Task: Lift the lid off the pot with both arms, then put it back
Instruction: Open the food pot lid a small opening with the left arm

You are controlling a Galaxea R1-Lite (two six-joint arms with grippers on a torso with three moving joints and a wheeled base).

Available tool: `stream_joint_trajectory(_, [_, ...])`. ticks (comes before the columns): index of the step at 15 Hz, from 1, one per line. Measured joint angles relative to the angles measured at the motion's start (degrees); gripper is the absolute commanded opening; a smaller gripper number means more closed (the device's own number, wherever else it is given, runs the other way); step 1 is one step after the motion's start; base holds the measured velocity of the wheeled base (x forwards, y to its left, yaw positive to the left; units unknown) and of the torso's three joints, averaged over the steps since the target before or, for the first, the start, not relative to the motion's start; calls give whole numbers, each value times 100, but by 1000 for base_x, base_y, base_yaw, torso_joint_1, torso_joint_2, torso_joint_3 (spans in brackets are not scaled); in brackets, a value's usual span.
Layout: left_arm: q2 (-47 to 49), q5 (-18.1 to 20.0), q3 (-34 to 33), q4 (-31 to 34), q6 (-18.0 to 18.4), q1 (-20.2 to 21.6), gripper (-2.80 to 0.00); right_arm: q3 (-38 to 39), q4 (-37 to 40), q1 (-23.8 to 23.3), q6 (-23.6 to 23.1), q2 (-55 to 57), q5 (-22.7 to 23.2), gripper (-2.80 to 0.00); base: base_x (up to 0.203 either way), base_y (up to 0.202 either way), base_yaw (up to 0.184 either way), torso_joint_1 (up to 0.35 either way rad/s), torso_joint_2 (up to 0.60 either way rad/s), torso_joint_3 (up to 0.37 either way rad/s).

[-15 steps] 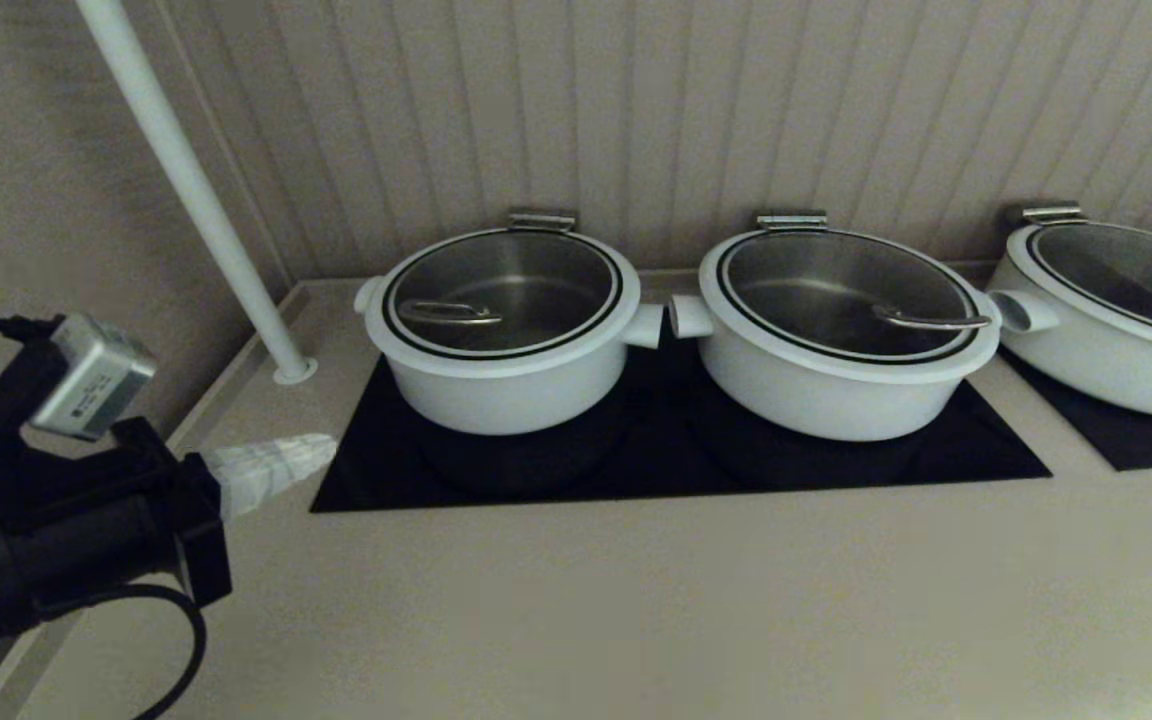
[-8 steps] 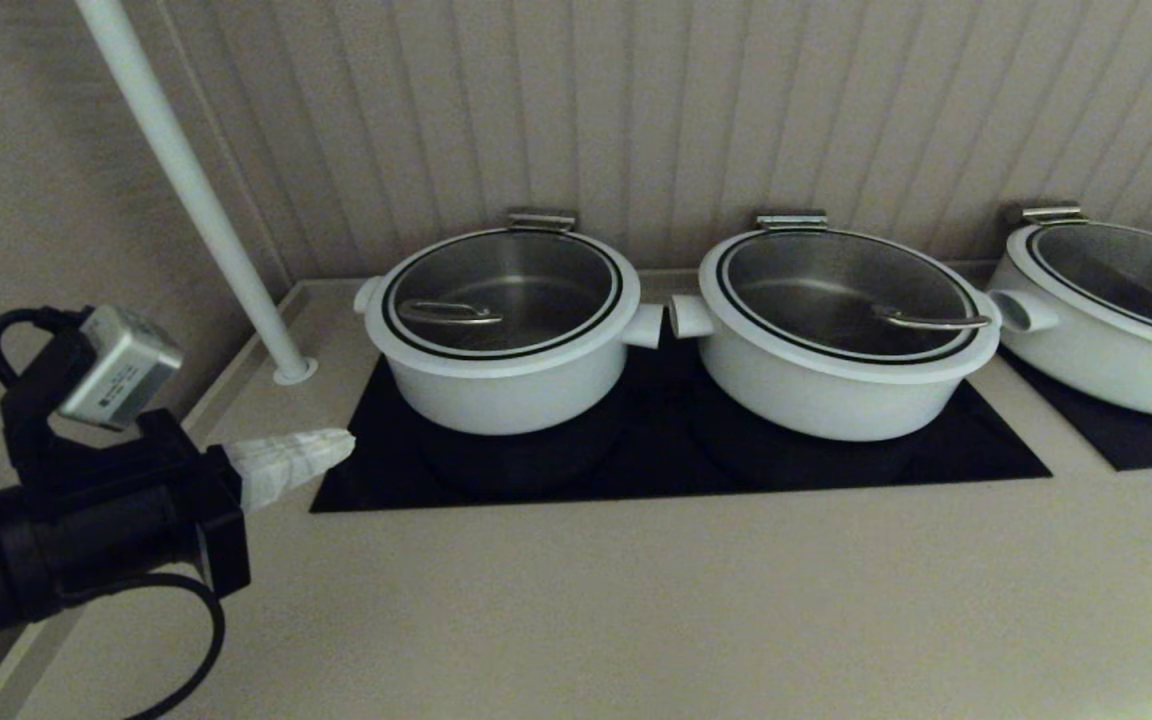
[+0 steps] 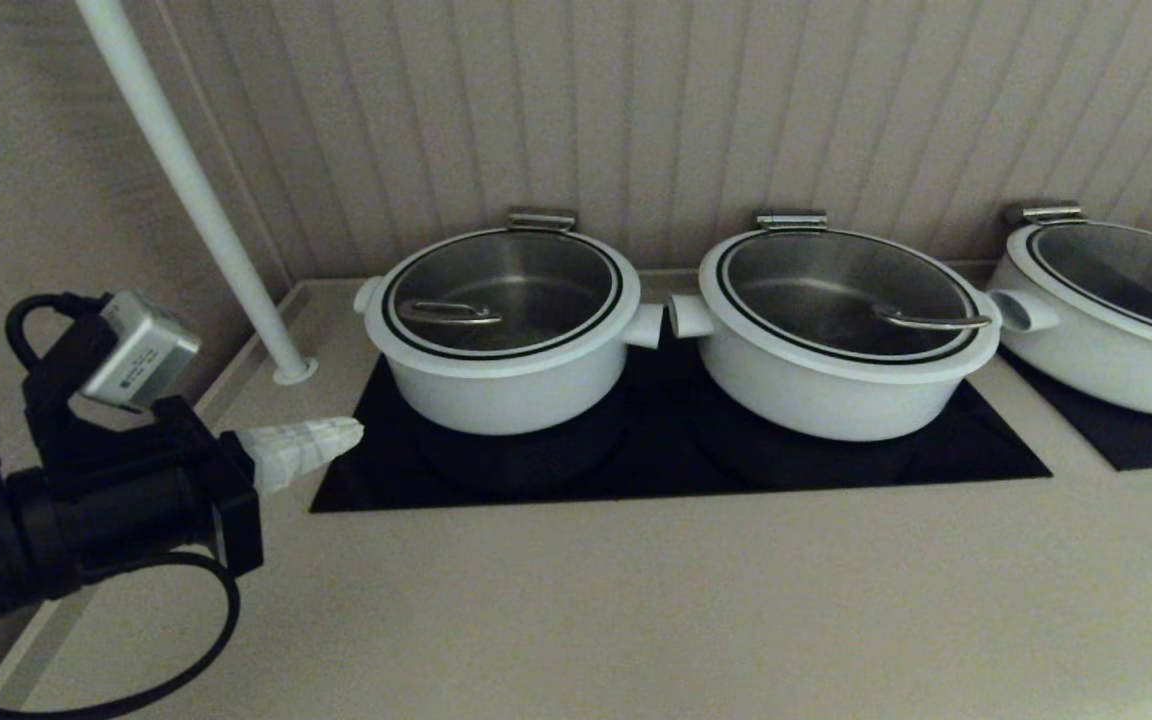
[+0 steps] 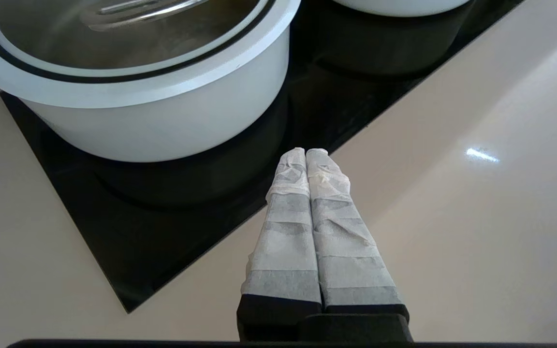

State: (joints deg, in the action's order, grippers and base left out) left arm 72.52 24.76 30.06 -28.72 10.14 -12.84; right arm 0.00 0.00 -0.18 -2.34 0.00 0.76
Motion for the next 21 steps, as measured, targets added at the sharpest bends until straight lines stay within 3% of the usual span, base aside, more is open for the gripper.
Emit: stream_joint_trajectory(21, [-190,-4,-132,-1,-7,0,-280,0,0,-2,0,0,-2,-280,0,0,0,0,0,0])
